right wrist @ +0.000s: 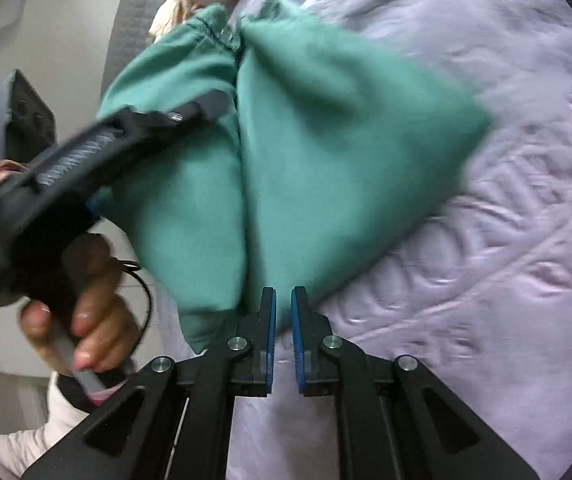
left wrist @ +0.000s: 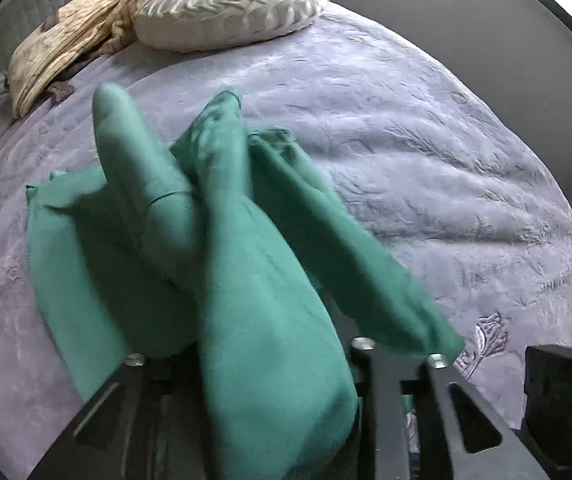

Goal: Fold large clothes

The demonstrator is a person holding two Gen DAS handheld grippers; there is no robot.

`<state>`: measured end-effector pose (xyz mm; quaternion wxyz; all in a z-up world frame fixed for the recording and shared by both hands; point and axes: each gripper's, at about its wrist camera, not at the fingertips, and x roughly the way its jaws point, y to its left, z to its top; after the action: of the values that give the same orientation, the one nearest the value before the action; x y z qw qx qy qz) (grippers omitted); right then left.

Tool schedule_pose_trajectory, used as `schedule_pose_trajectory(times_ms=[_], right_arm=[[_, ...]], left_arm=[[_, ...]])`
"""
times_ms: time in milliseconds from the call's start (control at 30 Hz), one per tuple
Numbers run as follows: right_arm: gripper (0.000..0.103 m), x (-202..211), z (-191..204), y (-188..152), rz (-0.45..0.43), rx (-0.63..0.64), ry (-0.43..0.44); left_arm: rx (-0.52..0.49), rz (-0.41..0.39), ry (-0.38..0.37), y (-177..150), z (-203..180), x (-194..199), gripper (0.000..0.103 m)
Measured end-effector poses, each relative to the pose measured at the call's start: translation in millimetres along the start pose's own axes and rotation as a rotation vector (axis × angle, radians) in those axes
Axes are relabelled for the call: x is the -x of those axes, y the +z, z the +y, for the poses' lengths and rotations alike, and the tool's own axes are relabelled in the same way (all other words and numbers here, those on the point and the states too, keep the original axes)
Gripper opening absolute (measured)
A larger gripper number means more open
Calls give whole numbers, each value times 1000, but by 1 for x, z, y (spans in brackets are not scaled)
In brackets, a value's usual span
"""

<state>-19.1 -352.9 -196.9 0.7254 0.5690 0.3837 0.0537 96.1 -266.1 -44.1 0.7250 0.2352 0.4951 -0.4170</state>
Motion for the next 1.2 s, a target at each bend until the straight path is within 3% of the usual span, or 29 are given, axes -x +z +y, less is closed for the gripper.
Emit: schedule_pose_trajectory(times_ms=[67, 167, 233, 367, 400, 433, 467, 567, 600, 700, 867, 900, 1000, 1133, 1200], right_arm=[[11, 7, -6, 2, -6, -2, -16], [11, 14, -14, 5, -19, -23, -22], [11, 21, -19, 12, -32, -31, -25], [11, 28, -7, 12, -90, -42, -19], [26, 29, -5, 15, -104, -48, -6], [56, 35, -7, 17, -119, -55, 12], [66, 39, -6, 20, -136, -59, 39], [67, 51, 10, 33, -167, -29, 84], [67, 52, 19, 38, -177, -8, 62], [67, 55, 65, 44, -230, 180, -117], [67, 38, 141, 55, -211, 501, -313], [65, 26, 147, 56, -159, 547, -364], [5, 2, 132, 49, 0, 587, -516], [5, 36, 117, 45, -76, 542, -528], [5, 48, 87, 50, -65, 406, -488]], left_arm=[[-6, -32, -66, -3, -8, 10, 59], [-64, -90, -114, -3, -22, 32, 61], [-75, -131, -99, 0, -22, 49, 61], [25, -183, -50, -6, 12, 73, 61], [70, -190, -20, -9, 29, 77, 61], [103, -196, 8, -14, 42, 79, 61], [129, -198, 35, -19, 54, 80, 61], [234, -152, 137, -40, 100, 74, 61], [267, -129, 157, -47, 112, 70, 61], [357, -67, 209, -74, 138, 60, 61], [405, -38, 192, -103, 143, 59, 61], [404, -33, 175, -107, 140, 60, 61], [390, -33, 143, -114, 130, 59, 61], [366, -49, 100, -121, 125, 59, 61], [362, -40, 99, -127, 123, 53, 80]])
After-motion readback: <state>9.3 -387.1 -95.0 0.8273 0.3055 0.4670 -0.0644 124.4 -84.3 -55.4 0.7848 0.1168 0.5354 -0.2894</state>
